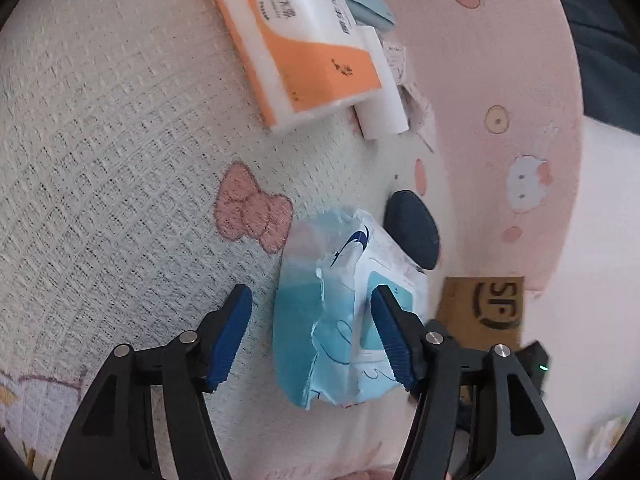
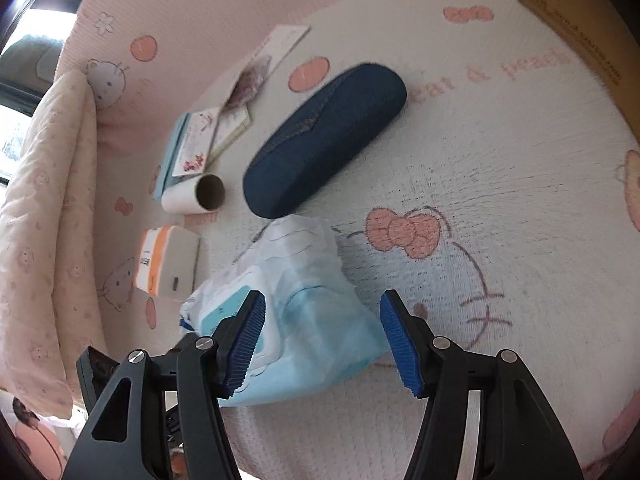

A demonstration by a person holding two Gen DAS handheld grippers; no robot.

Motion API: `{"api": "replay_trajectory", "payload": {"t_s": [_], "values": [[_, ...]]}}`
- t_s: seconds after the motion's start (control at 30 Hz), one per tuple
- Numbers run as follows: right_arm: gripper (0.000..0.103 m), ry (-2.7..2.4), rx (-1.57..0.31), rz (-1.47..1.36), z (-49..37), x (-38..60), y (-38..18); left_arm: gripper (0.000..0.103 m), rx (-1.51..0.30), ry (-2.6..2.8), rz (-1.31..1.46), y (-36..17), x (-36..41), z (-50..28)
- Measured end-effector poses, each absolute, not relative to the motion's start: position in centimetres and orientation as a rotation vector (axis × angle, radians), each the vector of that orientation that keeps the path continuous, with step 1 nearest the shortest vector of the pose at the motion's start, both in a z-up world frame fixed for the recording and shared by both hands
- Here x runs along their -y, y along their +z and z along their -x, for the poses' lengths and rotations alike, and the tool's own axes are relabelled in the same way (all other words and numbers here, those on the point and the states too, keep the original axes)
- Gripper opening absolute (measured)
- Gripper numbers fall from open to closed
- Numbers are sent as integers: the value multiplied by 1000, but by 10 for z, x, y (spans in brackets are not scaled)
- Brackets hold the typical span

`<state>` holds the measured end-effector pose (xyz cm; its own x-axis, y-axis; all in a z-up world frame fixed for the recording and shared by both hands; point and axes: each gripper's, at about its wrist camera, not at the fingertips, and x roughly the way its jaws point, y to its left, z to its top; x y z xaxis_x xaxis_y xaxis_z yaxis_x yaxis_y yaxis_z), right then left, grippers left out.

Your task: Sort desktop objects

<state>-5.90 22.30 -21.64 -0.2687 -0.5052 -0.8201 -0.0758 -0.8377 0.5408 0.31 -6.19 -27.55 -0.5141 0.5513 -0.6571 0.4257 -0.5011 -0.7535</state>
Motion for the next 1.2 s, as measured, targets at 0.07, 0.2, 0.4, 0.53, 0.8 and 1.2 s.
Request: {"api": "replay_trajectory", "payload": {"t_s": [0.07, 0.2, 0.4, 0.53, 0.8, 1.2], "values": [[58, -2156, 759, -1713, 62, -228, -225, 64, 1472, 2210, 1526, -273, 57, -2], [58, -2072, 869, -1712, 62, -234, -237, 45, 1463, 2245, 1550, -262, 47, 1], [41, -2085, 897, -1652, 59, -231, -238, 39, 1340, 2341, 1564, -252, 36, 6], [34, -2035, 953, -1654, 61, -231, -244, 38, 1363, 2349, 1575, -253, 39, 10], [24, -2116, 796, -1664, 57, -218, -230, 33, 1251, 2408, 1606, -241, 33, 13], [23, -2291, 803, -1503, 40, -259, -165, 29, 1055, 2449, 1431, -175, -5, 21]]}}
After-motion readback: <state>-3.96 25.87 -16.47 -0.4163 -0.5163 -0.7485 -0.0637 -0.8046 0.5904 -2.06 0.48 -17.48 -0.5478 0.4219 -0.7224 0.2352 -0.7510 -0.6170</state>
